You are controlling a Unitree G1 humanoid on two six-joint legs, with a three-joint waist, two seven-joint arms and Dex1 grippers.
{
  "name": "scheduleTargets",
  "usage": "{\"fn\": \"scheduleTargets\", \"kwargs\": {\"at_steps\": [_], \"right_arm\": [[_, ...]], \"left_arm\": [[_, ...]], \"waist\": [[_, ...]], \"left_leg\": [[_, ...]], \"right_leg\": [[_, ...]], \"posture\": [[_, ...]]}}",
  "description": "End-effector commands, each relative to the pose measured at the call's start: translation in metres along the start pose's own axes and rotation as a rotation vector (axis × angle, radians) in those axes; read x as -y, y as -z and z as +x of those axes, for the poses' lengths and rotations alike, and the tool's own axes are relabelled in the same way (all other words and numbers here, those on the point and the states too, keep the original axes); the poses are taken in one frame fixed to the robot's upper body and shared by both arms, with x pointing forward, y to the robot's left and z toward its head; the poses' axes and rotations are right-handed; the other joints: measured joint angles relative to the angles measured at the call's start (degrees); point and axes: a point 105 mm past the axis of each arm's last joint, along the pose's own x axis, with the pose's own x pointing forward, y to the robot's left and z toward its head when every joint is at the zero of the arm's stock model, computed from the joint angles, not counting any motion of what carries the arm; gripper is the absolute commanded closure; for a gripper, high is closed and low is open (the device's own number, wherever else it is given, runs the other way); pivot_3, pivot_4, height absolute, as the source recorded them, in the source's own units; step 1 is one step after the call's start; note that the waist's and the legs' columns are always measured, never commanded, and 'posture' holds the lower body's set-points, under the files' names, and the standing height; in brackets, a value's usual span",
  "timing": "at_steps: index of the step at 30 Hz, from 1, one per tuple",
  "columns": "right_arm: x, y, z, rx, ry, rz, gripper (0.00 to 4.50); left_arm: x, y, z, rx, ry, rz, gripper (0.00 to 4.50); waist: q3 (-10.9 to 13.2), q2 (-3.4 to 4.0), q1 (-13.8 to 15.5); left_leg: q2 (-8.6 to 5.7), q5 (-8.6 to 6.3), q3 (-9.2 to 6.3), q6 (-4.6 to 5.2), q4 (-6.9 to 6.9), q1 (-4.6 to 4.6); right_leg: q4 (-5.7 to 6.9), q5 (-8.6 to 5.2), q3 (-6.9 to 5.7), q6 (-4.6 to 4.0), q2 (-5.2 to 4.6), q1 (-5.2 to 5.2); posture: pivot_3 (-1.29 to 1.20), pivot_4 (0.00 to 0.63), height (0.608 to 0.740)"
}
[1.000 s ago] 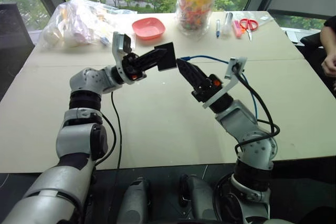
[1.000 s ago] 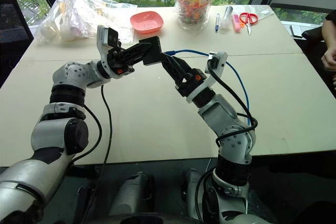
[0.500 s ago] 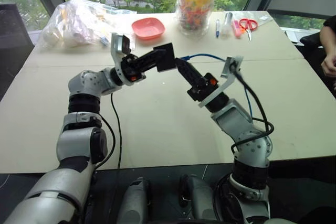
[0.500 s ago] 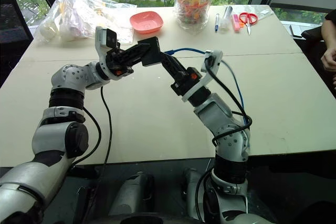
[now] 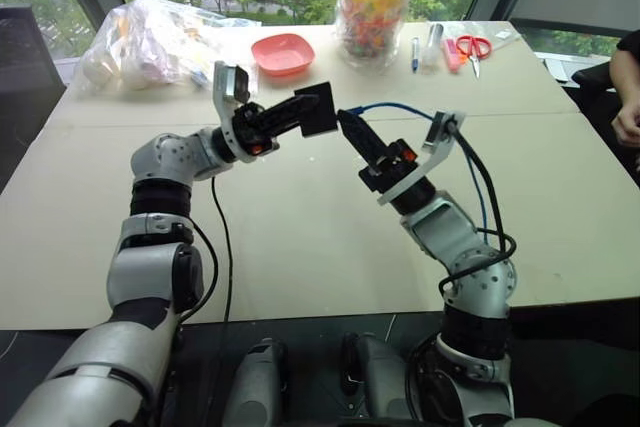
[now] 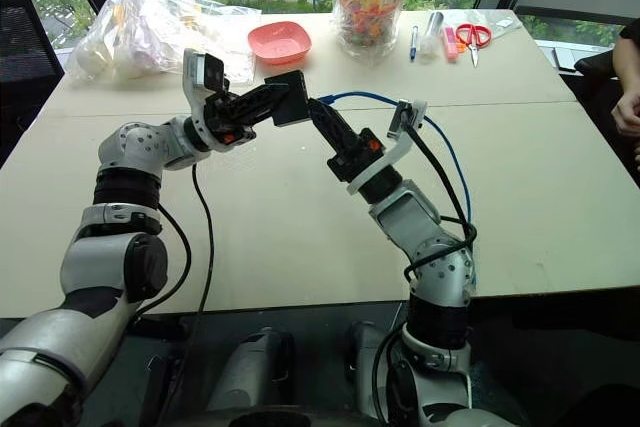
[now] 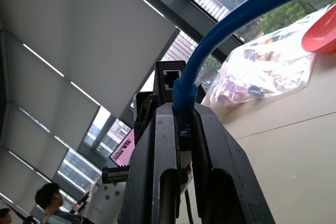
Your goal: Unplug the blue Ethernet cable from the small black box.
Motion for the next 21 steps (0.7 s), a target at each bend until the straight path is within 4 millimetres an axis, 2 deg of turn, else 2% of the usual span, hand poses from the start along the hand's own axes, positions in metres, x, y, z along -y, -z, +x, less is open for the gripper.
{"fn": "scheduleTargets", "kwargs": {"at_steps": [1,2,4,6,9,11,15,18,20,21], "right_arm": [[0.022,-0.075,-0.019,0.130,0.131,-0.257,4.46],[0.024,-0.092,-0.022,0.127,0.158,-0.337,4.46],[0.027,-0.111,-0.024,0.110,0.185,-0.427,4.46],[0.036,-0.131,-0.023,0.081,0.252,-0.521,4.46],[0.058,-0.159,-0.017,0.053,0.373,-0.614,4.46],[0.074,-0.169,-0.012,0.028,0.441,-0.674,4.46],[0.117,-0.168,-0.010,-0.073,0.599,-0.694,4.46],[0.149,-0.148,-0.015,-0.196,0.710,-0.679,4.46],[0.160,-0.136,-0.015,-0.224,0.724,-0.639,4.46],[0.164,-0.132,-0.015,-0.228,0.732,-0.640,4.08]], "left_arm": [[0.003,-0.024,-0.034,0.052,-0.095,0.104,4.00],[0.002,-0.027,-0.040,0.056,-0.123,0.123,4.00],[-0.001,-0.029,-0.044,0.052,-0.153,0.155,4.00],[-0.014,-0.025,-0.042,0.009,-0.243,0.271,4.00],[-0.034,-0.020,-0.027,-0.022,-0.352,0.444,4.00],[-0.041,-0.018,-0.015,0.001,-0.380,0.521,4.00],[-0.051,-0.007,0.003,0.026,-0.408,0.630,4.00],[-0.058,0.006,0.017,0.000,-0.432,0.736,4.00],[-0.063,0.015,0.026,-0.013,-0.444,0.790,4.00],[-0.067,0.017,0.030,-0.004,-0.462,0.809,4.00]], "waist": [[0.02,0.03,0.00],[0.04,0.06,0.04],[0.04,0.06,0.20],[0.04,0.06,0.32],[0.03,0.04,0.42],[0.03,0.01,0.37],[0.03,0.01,0.14],[0.03,0.01,0.10],[0.03,0.02,0.17],[0.03,0.01,0.19]], "left_leg": [[0.00,0.00,0.01,0.00,-0.01,-0.01],[-0.02,0.00,0.03,0.00,-0.01,-0.03],[-0.04,0.00,0.03,0.00,-0.04,-0.03],[-0.04,0.00,0.00,0.00,-0.09,-0.03],[-0.04,0.00,0.03,0.00,-0.09,-0.01],[-0.07,0.00,0.08,0.01,-0.03,-0.03],[-0.24,-0.05,0.21,0.10,-0.06,-0.06],[-0.24,-0.07,0.36,0.14,-0.11,-0.05],[-0.24,-0.07,0.40,0.14,-0.12,-0.04],[-0.24,-0.07,0.41,0.14,-0.11,-0.05]], "right_leg": [[-0.01,0.00,0.00,0.00,-0.01,-0.02],[-0.02,0.00,0.01,0.00,-0.01,-0.03],[-0.02,-0.08,0.01,-0.13,-0.04,-0.06],[-0.03,-0.09,-0.01,-0.10,-0.02,-0.06],[-0.07,-0.09,0.00,-0.09,-0.06,0.00],[-0.08,-0.02,0.03,0.01,-0.10,0.00],[-0.09,0.00,0.08,0.03,-0.10,-0.05],[-0.07,0.09,0.09,-0.12,-0.06,-0.08],[-0.07,0.09,0.09,-0.12,-0.06,-0.07],[-0.06,0.10,0.09,-0.12,-0.06,-0.07]], "posture": [[0.00,0.150,0.740],[0.00,0.150,0.740],[0.00,0.150,0.740],[0.00,0.150,0.740],[0.00,0.150,0.740],[0.00,0.150,0.740],[0.00,0.150,0.740],[0.00,0.150,0.740],[0.00,0.150,0.740],[0.00,0.150,0.740]]}}
